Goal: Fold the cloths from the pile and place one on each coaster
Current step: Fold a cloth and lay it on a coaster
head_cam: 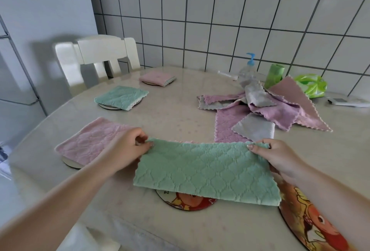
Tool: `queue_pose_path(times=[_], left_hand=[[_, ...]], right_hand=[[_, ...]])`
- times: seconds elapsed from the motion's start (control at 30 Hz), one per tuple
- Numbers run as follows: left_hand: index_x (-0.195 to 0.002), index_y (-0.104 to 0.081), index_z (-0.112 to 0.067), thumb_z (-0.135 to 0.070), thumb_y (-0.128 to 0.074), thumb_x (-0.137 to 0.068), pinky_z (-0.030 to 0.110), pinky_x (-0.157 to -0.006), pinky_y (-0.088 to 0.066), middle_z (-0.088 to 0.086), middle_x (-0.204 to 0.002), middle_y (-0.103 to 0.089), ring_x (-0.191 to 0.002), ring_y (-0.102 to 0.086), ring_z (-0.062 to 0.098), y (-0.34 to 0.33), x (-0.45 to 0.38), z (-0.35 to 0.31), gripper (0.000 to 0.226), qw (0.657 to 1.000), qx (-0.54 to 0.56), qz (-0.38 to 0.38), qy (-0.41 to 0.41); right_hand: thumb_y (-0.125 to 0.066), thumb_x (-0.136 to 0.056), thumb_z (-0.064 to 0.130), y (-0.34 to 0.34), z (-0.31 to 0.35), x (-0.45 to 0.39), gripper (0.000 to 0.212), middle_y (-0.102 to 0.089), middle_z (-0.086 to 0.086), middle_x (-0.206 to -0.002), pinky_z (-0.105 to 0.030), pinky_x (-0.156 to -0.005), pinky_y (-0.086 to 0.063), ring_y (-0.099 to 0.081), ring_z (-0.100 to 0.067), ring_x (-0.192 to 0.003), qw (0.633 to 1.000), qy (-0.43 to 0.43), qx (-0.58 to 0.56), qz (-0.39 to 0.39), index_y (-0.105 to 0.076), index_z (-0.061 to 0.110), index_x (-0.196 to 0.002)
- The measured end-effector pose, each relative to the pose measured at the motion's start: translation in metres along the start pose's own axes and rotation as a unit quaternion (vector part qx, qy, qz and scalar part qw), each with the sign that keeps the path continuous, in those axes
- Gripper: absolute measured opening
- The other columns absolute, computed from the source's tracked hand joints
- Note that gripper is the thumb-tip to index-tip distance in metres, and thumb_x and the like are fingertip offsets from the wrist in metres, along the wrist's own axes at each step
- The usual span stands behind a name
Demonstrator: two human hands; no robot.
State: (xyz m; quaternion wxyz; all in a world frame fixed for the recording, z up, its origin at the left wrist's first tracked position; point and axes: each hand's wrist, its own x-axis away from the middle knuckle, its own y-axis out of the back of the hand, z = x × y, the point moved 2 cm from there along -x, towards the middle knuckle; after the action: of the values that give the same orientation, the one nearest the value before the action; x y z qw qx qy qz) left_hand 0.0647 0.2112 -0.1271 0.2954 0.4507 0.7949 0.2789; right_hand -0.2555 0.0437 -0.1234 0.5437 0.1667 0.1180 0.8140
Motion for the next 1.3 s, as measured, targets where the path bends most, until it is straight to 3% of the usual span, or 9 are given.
queue_pose_path(times=[0.13,0.3,0.53,0.7,0.8,0.9,1.0,1.1,1.3], left_hand=[[-0.072,-0.052,-0.029,-0.028,-0.071,-0.08,0.032,-0.072,-0.046,-0.005,-0.081,-0.061,-0.078,-0.058,0.015,-0.004,-0.007,0.002,0.021,0.999,-0.037,0.003,0.013],[-0.074,-0.054,-0.024,-0.029,-0.071,-0.08,0.028,-0.061,-0.042,-0.005,-0.076,-0.06,-0.071,-0.057,0.015,-0.006,-0.015,0.002,0.018,0.997,-0.061,0.012,0.042],[-0.095,-0.053,-0.021,-0.033,-0.064,-0.085,0.025,-0.059,-0.046,-0.004,-0.09,-0.063,-0.069,-0.06,0.011,0.002,-0.018,-0.013,0.019,0.99,-0.075,0.07,0.099],[-0.107,-0.061,-0.025,-0.031,-0.052,-0.091,0.023,-0.077,-0.05,-0.011,-0.101,-0.063,-0.088,-0.06,0.007,0.011,0.017,-0.068,0.019,0.97,-0.196,-0.094,-0.108],[-0.121,-0.058,-0.025,-0.029,-0.042,-0.096,0.019,-0.094,-0.042,-0.013,-0.12,-0.059,-0.111,-0.055,0.007,-0.039,0.035,-0.093,0.03,0.967,-0.178,0.009,-0.182],[-0.131,-0.049,-0.021,-0.021,-0.036,-0.095,0.028,-0.109,-0.032,-0.005,-0.136,-0.049,-0.129,-0.043,0.014,-0.077,0.029,-0.091,0.038,0.969,-0.171,0.08,-0.157],[-0.143,-0.033,-0.022,-0.025,-0.03,-0.099,0.029,-0.117,-0.016,-0.004,-0.152,-0.031,-0.141,-0.022,0.01,-0.087,0.029,-0.08,0.044,0.967,-0.188,0.112,-0.128],[-0.148,-0.015,-0.025,-0.046,-0.015,-0.096,0.027,-0.117,0.003,-0.008,-0.158,-0.009,-0.145,-0.001,0.006,-0.082,0.039,-0.072,0.057,0.953,-0.248,0.122,-0.125],[-0.149,0.003,-0.028,-0.08,0.019,-0.061,0.027,-0.115,0.009,-0.011,-0.157,0.006,-0.143,0.011,0.005,-0.06,0.044,-0.049,0.103,0.948,-0.274,0.142,-0.082]], right_hand=[[-0.072,-0.08,0.025,-0.001,-0.003,-0.005,0.012,-0.052,-0.005,-0.127,-0.034,-0.095,-0.037,-0.048,-0.025,-0.12,0.998,0.006,0.054,-0.017,-0.06,0.022,-0.081],[-0.069,-0.083,0.024,-0.001,-0.001,-0.012,0.029,-0.05,-0.014,-0.136,-0.028,-0.085,-0.034,-0.048,-0.027,-0.119,0.993,0.017,0.113,-0.023,-0.061,0.011,-0.108],[-0.066,-0.085,0.025,0.002,0.003,-0.011,0.014,-0.063,-0.007,-0.107,-0.03,-0.077,-0.042,-0.057,-0.02,-0.092,0.983,0.039,0.173,-0.037,-0.063,0.018,-0.096],[-0.051,-0.09,0.032,-0.014,0.025,0.027,0.031,-0.051,0.01,-0.117,-0.026,-0.091,-0.04,-0.051,-0.006,-0.105,0.914,0.241,0.32,-0.065,-0.057,0.023,-0.119],[-0.034,-0.092,0.046,-0.065,0.036,0.051,0.054,-0.039,0.004,-0.144,-0.031,-0.113,-0.023,-0.032,-0.013,-0.135,0.876,0.273,0.394,0.049,-0.041,0.021,-0.139],[-0.032,-0.096,0.038,-0.1,0.036,0.057,0.057,-0.013,0.0,-0.157,-0.044,-0.119,-0.003,-0.008,-0.014,-0.145,0.853,0.226,0.46,0.104,-0.019,0.019,-0.148],[-0.018,-0.097,0.05,-0.107,0.024,0.056,0.061,-0.002,0.003,-0.159,-0.045,-0.117,0.002,0.001,-0.012,-0.146,0.848,0.191,0.481,0.113,-0.008,0.022,-0.15],[0.009,-0.064,0.074,-0.095,0.012,0.056,0.098,0.007,0.005,-0.159,-0.042,-0.116,0.009,0.009,-0.009,-0.145,0.84,0.173,0.503,0.104,0.001,0.027,-0.15],[0.025,-0.049,0.082,-0.061,-0.005,0.059,0.111,0.018,0.007,-0.157,-0.042,-0.117,0.01,0.017,-0.008,-0.143,0.829,0.158,0.53,0.088,0.011,0.032,-0.147]])
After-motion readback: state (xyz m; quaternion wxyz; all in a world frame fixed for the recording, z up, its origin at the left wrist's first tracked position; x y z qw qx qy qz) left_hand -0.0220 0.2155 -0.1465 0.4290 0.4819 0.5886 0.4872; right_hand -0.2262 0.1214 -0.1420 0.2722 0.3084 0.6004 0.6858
